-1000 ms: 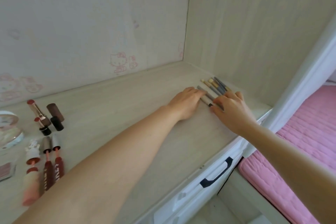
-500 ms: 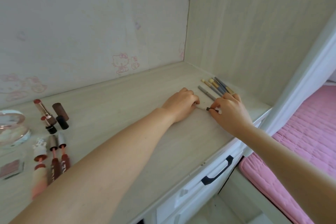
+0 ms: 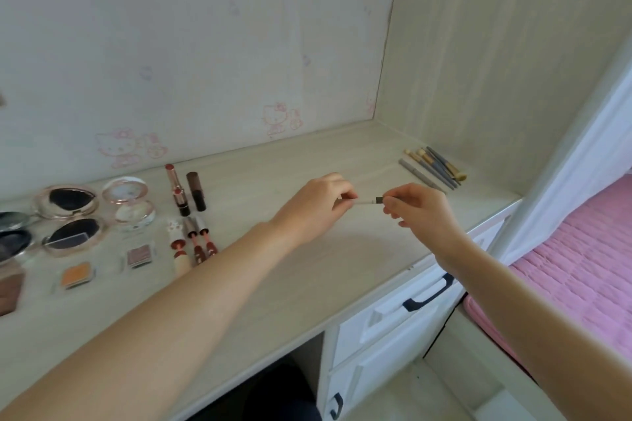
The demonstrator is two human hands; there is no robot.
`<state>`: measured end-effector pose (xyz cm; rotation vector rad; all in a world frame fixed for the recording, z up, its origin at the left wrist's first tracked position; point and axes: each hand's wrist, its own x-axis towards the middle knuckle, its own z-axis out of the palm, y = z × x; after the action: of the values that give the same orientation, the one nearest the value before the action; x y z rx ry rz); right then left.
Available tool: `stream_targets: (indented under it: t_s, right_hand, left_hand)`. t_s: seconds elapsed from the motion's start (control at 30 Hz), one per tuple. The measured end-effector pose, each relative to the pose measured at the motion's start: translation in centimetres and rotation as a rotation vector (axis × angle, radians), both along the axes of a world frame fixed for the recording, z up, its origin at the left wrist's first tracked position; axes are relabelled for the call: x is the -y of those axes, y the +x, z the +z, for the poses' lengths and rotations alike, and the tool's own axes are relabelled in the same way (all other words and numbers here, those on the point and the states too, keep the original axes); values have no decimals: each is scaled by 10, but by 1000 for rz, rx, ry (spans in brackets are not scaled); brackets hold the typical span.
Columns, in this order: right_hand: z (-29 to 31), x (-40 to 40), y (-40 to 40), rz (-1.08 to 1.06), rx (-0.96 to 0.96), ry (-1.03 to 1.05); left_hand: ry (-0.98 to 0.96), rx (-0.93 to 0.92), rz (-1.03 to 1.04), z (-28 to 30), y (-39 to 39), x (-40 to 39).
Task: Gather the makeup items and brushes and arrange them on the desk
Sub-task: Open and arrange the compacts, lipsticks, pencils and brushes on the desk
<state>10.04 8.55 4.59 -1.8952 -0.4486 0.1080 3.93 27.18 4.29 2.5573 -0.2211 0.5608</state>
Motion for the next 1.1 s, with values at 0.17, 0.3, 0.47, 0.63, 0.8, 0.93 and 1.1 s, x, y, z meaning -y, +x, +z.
stream_targets:
  t_s: [0.17, 0.3, 0.47, 0.63, 0.8, 0.93, 1.1]
  right_hand:
    - [6, -24, -40, 79, -90, 95]
    - [9, -50, -69, 138, -130, 152]
    - [8, -88, -105, 216, -168, 177]
    - [6, -128, -140, 316, -114, 125]
    - [7, -161, -172, 387, -113, 123]
    - [3, -184, -195, 480, -197, 245]
    - [-14, -208, -217, 499, -224, 310]
  left_hand:
    - [-48, 29, 75, 5, -56, -22]
    - [-63, 56, 137, 6, -101, -36]
    - [-27, 92, 227, 8, -156, -60]
    - [35, 77, 332, 10, -206, -92]
    - [57, 86, 414, 7, -247, -117]
    - [39, 83, 478, -2, -270, -131]
    - [148, 145, 543, -15, -289, -138]
